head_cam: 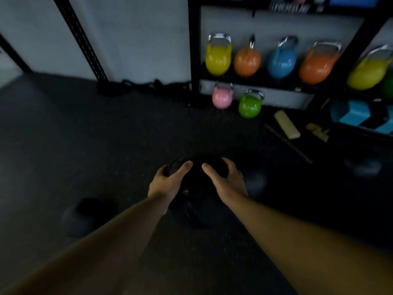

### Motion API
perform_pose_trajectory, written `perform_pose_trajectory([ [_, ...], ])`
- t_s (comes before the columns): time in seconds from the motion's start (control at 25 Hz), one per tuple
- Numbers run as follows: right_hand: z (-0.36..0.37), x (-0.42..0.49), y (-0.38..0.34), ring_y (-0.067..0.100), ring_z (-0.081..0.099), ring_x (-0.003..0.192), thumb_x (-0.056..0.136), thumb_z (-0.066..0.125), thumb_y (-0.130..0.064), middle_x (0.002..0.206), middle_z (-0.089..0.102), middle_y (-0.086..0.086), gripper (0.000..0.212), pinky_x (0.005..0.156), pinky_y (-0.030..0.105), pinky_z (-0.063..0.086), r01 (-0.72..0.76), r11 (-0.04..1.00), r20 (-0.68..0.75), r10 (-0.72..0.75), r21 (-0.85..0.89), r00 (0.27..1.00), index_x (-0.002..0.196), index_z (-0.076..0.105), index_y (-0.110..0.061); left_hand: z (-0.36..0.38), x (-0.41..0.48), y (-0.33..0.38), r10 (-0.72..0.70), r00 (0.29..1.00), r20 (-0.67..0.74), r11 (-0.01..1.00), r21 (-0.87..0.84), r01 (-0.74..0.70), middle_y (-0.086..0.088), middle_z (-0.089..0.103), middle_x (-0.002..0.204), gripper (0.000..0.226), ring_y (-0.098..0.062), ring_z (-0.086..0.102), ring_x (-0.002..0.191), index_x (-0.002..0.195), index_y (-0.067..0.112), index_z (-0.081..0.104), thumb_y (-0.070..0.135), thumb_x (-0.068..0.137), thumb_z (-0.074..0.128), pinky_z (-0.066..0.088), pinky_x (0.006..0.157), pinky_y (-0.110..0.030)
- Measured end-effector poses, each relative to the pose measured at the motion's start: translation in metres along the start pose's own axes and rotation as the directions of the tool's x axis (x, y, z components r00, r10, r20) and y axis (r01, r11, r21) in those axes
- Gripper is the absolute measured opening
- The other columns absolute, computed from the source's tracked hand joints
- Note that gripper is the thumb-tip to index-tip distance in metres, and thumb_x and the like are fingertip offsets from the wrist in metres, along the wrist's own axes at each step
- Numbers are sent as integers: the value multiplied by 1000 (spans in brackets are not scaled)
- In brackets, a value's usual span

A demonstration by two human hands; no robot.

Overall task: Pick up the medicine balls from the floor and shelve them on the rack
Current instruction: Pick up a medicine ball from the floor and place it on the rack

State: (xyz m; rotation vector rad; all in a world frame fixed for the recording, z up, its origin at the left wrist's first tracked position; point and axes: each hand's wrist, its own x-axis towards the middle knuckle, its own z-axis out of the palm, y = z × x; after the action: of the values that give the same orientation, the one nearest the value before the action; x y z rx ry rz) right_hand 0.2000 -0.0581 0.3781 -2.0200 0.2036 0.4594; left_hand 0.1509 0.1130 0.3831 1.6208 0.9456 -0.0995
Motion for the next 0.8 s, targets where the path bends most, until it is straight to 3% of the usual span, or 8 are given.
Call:
perform_pose_trajectory([
  [0.2, -88, -49, -243, 33, 55, 132, 51, 54, -94, 146, 52, 7, 110, 109, 43, 46, 322, 944, -171, -306, 72, 936, 148, 44, -43, -86, -78, 235, 381, 924, -38, 921, -69, -383, 2, 73, 122, 98, -24, 72, 104, 130, 35, 66, 91, 50, 72, 61, 94, -43],
  [0.36, -158, -100, -391, 29, 58, 125, 58, 62, -89, 139, 55, 3, 100, 105, 42, 48, 564, 817, -294, -513, 119, 806, 146, 45, -44, -135, -152, 387, 618, 783, -72, 775, -113, -622, 4, 71, 111, 96, -17, 70, 94, 131, 33, 63, 90, 53, 73, 60, 77, -33],
  [0.4, -176, -113, -423, 28, 58, 125, 58, 62, -89, 139, 55, 3, 102, 106, 42, 48, 613, 782, -324, -554, 114, 767, 147, 44, -43, -144, -172, 420, 664, 742, -91, 732, -124, -670, 3, 71, 113, 99, -18, 70, 95, 133, 33, 62, 90, 53, 73, 60, 79, -34],
  [0.48, -213, -131, -475, 28, 58, 127, 56, 63, -89, 141, 55, 3, 106, 109, 45, 48, 683, 721, -382, -602, 118, 701, 149, 42, -42, -151, -202, 479, 734, 670, -111, 651, -170, -740, 1, 71, 122, 101, -22, 71, 103, 133, 32, 60, 89, 52, 74, 62, 89, -40],
  [0.6, -264, -133, -526, 29, 54, 128, 57, 63, -88, 143, 49, 4, 106, 107, 42, 47, 752, 654, -455, -646, 83, 613, 150, 41, -44, -138, -224, 548, 809, 576, -117, 546, -214, -810, -1, 68, 130, 110, -25, 68, 111, 142, 32, 57, 89, 49, 74, 61, 90, -39],
  [0.72, -298, -105, -554, 32, 52, 131, 55, 61, -88, 147, 44, 7, 109, 107, 43, 47, 786, 617, -513, -661, 44, 548, 151, 41, -42, -109, -214, 594, 839, 532, -114, 493, -254, -832, -1, 66, 131, 113, -25, 68, 114, 146, 32, 55, 87, 50, 75, 59, 76, -32],
  [0.8, -318, -70, -578, 33, 50, 132, 55, 60, -88, 146, 43, 7, 110, 110, 48, 47, 806, 591, -519, -678, 36, 521, 152, 39, -42, -88, -194, 629, 842, 525, -125, 477, -285, -832, -2, 65, 133, 112, -27, 68, 114, 147, 30, 54, 85, 52, 76, 62, 84, -38],
])
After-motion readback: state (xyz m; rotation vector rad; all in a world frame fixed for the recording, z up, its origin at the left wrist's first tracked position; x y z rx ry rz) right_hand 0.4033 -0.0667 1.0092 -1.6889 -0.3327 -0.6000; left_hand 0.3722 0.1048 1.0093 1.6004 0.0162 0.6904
